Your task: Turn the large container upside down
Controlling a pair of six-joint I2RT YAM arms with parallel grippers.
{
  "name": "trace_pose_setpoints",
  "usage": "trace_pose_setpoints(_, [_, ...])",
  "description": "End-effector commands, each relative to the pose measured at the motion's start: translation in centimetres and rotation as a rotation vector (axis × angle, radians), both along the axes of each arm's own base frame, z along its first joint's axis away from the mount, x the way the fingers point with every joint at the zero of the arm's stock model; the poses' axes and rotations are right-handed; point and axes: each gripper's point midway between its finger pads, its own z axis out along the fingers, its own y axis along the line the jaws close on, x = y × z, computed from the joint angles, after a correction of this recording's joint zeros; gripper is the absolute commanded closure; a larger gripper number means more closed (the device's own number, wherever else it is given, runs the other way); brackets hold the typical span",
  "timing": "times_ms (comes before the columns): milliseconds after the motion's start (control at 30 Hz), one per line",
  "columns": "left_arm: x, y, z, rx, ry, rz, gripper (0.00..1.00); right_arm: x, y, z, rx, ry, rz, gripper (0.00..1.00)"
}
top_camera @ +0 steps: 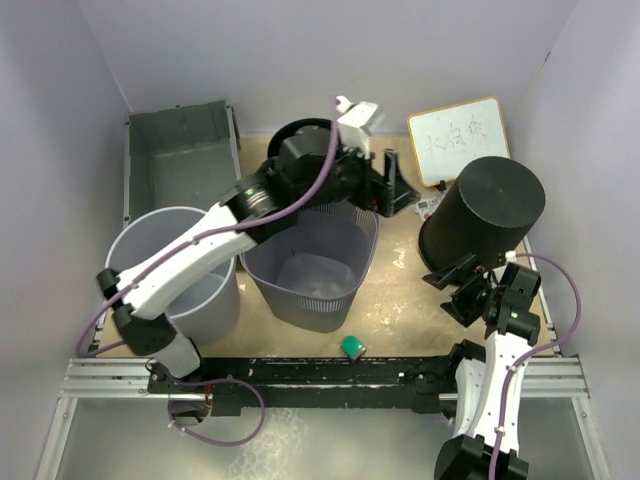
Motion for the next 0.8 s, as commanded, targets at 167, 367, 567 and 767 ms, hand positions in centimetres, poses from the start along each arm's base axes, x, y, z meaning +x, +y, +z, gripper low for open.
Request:
trace_pose_setpoints(167, [-0.8,8.5,-1.2,0.015,0.038,0.257,0.19,3.9,0.1,5.2,-0.078,-0.302,0.127,0.04])
trace_pose_setpoints(367, [-1.9,9.1,-2.1,-0.013,0.076,0.253,0.2,9.0,-4.3,6.3,-0.199,-0.445,-0.064,0.0])
trace_pose_setpoints(567, [-2.5,9.5,-3.2,-0.014,0.101,0.26,0.21,12.2,-9.0,6.9,-0.311,-0.397,-0.231,0.0])
trace_pose_setpoints(767, [-3.1,10.1,-1.8,-0.015,0.074,0.25,0.21,14.0,-11.4,7.1,-0.387,-0.317,-0.247,0.0])
